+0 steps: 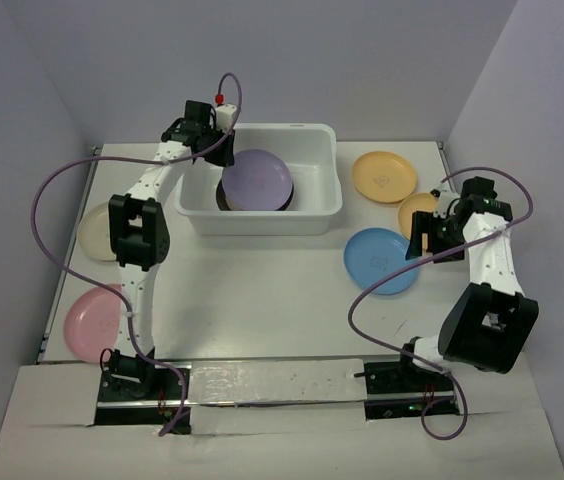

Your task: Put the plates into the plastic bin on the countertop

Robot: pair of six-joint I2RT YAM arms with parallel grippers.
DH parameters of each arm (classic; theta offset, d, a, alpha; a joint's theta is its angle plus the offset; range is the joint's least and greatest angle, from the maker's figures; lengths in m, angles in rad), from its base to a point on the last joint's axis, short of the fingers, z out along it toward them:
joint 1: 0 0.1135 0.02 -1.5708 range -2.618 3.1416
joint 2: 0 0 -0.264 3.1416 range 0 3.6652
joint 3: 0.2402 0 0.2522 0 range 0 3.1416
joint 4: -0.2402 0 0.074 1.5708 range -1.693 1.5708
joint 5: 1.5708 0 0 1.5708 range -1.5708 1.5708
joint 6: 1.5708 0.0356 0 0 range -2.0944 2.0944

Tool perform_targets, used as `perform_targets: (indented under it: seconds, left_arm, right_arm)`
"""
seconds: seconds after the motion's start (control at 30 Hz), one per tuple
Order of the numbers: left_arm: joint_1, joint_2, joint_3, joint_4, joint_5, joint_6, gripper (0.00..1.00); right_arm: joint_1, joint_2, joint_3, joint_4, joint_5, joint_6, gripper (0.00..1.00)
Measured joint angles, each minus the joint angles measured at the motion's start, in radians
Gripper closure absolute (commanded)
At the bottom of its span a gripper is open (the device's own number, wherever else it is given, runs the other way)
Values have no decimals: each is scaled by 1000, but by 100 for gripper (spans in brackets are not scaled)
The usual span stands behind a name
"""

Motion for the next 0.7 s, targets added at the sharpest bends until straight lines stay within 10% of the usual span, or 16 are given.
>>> perform_targets:
  seconds: [0.17, 0.27, 0.33, 0.7]
  left_arm:
    - [-8, 0, -4, 12, -19, 5, 58]
    - [-10, 0, -4, 16, -26, 5, 12]
    - [-11, 0, -4, 17, -30, 3, 2]
    - [-12, -86, -31, 31, -14, 14, 1]
  right_arm:
    - [-21, 42, -5, 12, 40, -24, 26]
    - [-21, 66, -30, 39, 60, -32, 31]
    - [-21, 83, -46, 59, 68, -32, 38]
    - [-21, 214, -88, 219, 85, -9, 49]
